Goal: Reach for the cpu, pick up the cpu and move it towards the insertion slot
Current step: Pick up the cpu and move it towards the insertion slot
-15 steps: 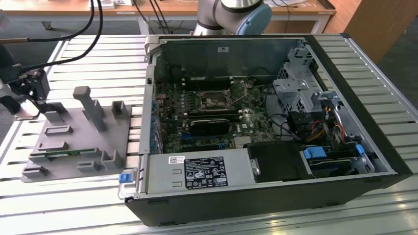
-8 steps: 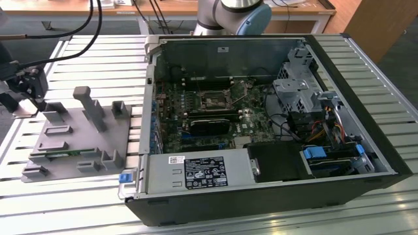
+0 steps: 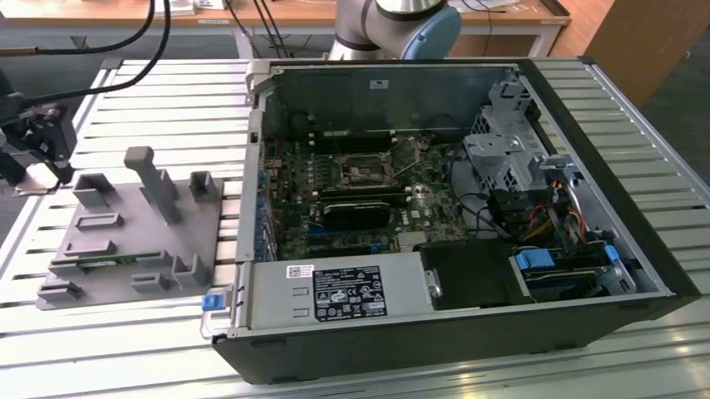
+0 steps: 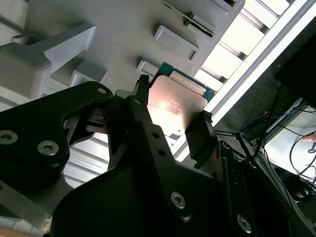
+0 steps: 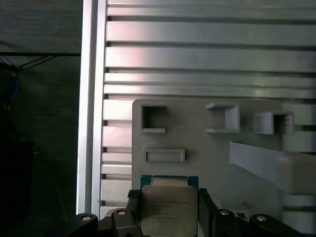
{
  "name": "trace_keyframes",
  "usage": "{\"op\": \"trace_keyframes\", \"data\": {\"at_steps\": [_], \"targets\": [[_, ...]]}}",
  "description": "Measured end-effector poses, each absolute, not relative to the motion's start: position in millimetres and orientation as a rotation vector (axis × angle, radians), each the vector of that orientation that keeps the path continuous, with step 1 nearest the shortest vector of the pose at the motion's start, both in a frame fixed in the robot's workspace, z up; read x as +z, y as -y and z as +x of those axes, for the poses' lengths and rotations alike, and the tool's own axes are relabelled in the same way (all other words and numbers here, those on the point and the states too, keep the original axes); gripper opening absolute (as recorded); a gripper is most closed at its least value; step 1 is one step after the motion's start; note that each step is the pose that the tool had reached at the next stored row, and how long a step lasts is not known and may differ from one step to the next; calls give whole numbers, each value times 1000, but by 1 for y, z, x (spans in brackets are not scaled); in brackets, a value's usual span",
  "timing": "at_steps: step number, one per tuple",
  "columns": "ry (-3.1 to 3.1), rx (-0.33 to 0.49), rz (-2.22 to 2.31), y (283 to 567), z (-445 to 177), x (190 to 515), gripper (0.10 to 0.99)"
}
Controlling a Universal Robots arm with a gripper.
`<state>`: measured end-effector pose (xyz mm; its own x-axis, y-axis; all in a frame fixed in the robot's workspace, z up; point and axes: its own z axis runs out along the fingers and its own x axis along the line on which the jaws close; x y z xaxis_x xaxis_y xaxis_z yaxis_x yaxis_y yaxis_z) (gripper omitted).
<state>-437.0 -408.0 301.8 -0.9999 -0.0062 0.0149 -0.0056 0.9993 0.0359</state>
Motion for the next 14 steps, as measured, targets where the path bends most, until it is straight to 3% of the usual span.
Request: {"op": "trace_keyframes", "data": {"at_steps": [14], "targets": [[3126,-31,9,406,-437,322,545]]}}
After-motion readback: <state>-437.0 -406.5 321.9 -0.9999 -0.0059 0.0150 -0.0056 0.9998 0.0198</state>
